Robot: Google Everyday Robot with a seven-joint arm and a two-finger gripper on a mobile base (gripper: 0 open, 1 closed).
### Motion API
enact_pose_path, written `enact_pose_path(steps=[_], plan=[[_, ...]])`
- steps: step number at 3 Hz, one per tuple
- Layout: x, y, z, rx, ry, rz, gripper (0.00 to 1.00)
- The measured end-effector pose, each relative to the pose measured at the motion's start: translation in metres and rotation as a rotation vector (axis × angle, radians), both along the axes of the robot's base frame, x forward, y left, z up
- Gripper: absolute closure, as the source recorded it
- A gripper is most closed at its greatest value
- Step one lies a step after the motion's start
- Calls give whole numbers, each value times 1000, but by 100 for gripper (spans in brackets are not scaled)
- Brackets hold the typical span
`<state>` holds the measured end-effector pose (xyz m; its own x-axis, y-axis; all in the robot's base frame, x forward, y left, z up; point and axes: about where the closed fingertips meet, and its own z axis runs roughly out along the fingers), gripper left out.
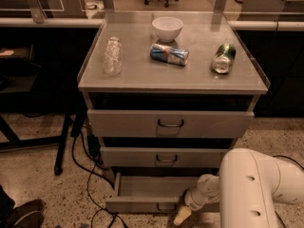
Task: Open bottom drawer
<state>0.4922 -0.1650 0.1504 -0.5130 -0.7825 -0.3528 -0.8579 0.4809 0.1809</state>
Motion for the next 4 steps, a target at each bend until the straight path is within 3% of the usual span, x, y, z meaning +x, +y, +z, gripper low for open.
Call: enact_pose_path(steps=[2,3,4], plan=[[-21,-8,2,0,39,2,0],[-61,-28,11,74,69,0,0],[-61,-28,11,74,69,0,0]])
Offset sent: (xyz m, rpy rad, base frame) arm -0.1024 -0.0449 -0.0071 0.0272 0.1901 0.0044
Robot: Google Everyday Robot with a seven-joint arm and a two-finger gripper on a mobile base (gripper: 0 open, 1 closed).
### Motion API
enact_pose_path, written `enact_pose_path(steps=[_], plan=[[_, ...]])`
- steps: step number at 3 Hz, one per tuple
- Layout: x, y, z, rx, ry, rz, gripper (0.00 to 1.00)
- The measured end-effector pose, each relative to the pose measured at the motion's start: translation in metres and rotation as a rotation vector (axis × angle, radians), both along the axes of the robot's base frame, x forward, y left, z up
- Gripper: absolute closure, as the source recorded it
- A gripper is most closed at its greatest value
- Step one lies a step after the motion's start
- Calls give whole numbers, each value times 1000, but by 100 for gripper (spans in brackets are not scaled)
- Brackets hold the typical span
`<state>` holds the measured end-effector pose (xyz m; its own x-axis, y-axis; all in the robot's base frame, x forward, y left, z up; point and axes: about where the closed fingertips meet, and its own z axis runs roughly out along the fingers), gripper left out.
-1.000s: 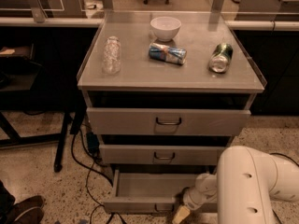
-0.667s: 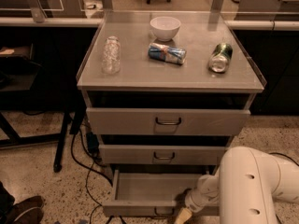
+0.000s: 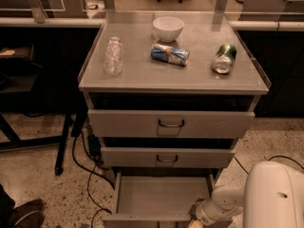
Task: Open bottom drawer
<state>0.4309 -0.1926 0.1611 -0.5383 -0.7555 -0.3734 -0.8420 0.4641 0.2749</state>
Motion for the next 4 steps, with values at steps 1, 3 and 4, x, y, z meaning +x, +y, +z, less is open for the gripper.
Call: enact_pose_path(steps=[1,3,4], plan=[[-3,2,-5,-7,16,19,0],[-44,-18,5,23,87,39,0],[-85,-45,20,55,112,28,0]])
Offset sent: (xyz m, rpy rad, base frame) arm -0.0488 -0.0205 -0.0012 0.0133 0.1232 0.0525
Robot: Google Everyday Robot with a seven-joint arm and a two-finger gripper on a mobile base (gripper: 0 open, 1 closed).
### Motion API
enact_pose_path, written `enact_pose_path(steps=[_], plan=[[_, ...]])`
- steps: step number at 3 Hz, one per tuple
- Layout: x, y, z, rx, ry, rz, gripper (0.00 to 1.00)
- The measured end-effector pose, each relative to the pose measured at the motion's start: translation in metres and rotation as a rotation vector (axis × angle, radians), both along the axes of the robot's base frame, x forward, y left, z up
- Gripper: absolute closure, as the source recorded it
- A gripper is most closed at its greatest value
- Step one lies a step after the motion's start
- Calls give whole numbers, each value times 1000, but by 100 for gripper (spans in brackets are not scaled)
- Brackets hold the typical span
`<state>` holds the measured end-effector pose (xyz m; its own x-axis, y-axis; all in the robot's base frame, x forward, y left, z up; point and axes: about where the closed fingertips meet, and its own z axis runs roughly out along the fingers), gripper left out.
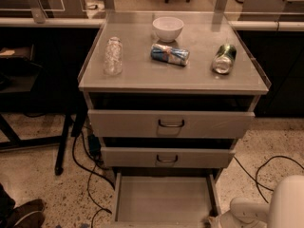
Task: Open bottom drawer
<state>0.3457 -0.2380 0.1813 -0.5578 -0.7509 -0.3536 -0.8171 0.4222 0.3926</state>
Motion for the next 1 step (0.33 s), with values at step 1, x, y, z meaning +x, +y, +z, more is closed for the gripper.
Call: enact_pose_path(steps=[1], plan=[[0,0,0,0,1,0,0]])
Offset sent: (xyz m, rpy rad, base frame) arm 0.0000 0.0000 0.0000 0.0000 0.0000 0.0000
